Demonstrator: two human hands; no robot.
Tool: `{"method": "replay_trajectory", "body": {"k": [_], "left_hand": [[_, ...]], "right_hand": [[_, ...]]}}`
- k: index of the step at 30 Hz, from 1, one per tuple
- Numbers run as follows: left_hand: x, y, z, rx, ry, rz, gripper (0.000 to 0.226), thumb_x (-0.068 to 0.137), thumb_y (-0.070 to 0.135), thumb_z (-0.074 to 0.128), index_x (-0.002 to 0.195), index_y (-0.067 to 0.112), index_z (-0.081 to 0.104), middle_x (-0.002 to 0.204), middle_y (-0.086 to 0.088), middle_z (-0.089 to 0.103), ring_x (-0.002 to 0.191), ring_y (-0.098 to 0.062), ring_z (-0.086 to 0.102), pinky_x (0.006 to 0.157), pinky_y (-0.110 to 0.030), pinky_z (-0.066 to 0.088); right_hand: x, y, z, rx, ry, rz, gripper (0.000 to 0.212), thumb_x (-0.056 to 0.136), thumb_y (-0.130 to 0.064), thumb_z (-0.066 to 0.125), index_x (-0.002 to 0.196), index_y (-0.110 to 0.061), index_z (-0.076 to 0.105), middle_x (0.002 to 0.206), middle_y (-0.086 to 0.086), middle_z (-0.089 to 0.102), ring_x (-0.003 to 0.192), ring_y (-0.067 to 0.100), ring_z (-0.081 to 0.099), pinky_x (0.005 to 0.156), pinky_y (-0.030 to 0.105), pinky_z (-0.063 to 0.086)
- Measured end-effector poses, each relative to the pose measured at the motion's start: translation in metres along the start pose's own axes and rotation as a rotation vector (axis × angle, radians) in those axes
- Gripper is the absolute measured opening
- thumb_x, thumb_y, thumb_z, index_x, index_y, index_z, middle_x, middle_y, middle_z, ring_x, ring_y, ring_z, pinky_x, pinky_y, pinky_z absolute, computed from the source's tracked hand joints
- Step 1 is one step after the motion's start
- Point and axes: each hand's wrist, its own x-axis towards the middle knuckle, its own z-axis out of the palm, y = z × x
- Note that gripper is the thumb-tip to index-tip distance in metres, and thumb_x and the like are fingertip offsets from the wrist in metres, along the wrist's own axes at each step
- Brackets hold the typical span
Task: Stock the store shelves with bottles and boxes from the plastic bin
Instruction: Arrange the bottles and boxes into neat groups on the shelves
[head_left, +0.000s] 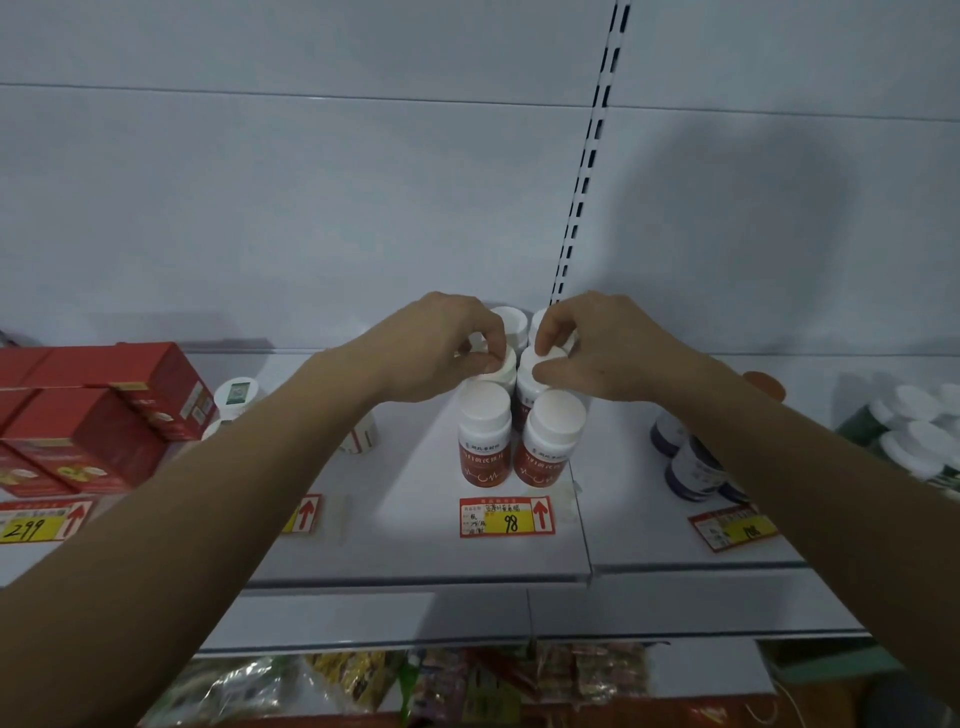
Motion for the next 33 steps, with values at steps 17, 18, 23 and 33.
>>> {"method": "replay_trajectory", "body": {"k": [17,18,23,33], "left_hand": [[-0.061,0.018,0.072,-0.513,-0.127,-0.360,0.103,0.067,0.024,0.093,0.147,0.038,0.028,0.147,0.013,0.048,0.123,-0.017,0.058,0.097,-0.035,0.056],[-0.056,0.018,0.073,-0.523,-0.122,-0.361,0.102,0.067,0.020,0.093,0.146,0.035,0.030,0.145,0.012,0.049,0.127,-0.017,0.055,0.101,-0.039,0.053],[-0.043,0.010,0.080,-0.498,-0.095,-0.407,0.106,0.063,0.019,0.094,0.148,0.028,0.031,0.145,0.009,0.050,0.129,-0.017,0.050,0.105,-0.038,0.048],[-0.035,0.001,0.092,-0.445,-0.137,-0.451,0.107,0.060,0.027,0.094,0.143,0.030,0.027,0.139,0.007,0.049,0.123,-0.021,0.055,0.098,-0.047,0.055]], "right_hand": [[-0.055,0.038,0.039,0.118,-0.398,0.189,0.105,0.067,-0.041,0.091,0.151,-0.029,0.027,0.129,-0.003,0.061,0.099,0.014,0.064,0.093,0.036,0.055],[-0.051,0.039,0.041,0.128,-0.400,0.175,0.106,0.064,-0.042,0.092,0.149,-0.028,0.030,0.128,-0.004,0.062,0.103,0.015,0.063,0.095,0.039,0.055],[-0.038,0.039,0.043,0.231,-0.368,0.104,0.101,0.060,-0.034,0.095,0.143,-0.027,0.037,0.135,-0.010,0.056,0.115,0.017,0.059,0.091,0.039,0.058],[-0.028,0.042,0.054,0.297,-0.362,0.033,0.120,0.044,-0.047,0.088,0.145,-0.031,0.027,0.138,-0.012,0.053,0.123,0.018,0.055,0.102,0.045,0.051]]}}
